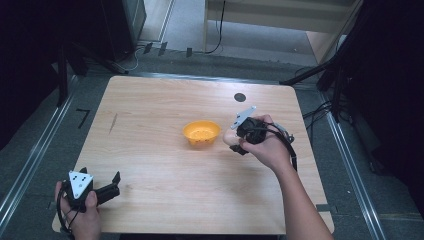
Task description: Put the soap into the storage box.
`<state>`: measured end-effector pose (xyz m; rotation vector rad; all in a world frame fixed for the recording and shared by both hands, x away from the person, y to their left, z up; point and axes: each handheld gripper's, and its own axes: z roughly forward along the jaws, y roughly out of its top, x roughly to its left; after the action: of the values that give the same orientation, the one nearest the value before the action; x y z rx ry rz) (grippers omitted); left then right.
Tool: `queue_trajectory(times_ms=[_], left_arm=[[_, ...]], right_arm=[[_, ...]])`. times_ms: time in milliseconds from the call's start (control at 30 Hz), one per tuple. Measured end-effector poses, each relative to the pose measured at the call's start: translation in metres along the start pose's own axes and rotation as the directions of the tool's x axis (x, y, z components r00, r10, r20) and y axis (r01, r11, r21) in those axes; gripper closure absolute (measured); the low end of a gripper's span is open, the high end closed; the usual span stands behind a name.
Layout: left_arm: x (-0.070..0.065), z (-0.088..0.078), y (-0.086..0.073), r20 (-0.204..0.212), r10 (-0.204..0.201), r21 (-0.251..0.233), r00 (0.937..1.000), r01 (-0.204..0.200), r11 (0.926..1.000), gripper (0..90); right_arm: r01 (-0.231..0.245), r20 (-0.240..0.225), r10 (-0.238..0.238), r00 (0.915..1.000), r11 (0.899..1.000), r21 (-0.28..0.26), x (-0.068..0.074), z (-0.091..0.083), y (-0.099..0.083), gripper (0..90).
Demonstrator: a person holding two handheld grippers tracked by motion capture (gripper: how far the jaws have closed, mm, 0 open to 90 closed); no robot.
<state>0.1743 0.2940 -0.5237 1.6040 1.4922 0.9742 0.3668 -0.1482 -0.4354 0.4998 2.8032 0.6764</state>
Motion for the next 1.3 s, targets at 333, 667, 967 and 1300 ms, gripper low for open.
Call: queue_trajectory(times_ms=[333,667,967,1300], left_arm=[[0.000,0.000,0.000,0.001,0.001,0.000,1.0000,-0.001,1.0000,0.0],[0.001,0.000,0.000,0.006,-0.005,-0.001,1.0000,0.005,1.0000,0.0],[0.001,0.000,0.000,0.011,-0.007,-0.001,0.9999,0.007,1.0000,0.0],[0.002,-0.001,0.000,0.017,-0.009,-0.005,0.9998,0.009,0.9999,0.0]], right_arm=[[0.093,-0.039,-0.093,0.9949,0.996,0.004,-0.003,0.005,0.017,33.4],[0.193,-0.095,-0.191,0.9771,0.981,0.012,-0.007,0.013,0.039,33.3],[0.263,-0.127,-0.259,0.9575,0.965,0.016,-0.010,0.023,0.064,33.3],[0.330,-0.173,-0.320,0.9315,0.943,0.034,-0.014,0.039,0.083,33.2]])
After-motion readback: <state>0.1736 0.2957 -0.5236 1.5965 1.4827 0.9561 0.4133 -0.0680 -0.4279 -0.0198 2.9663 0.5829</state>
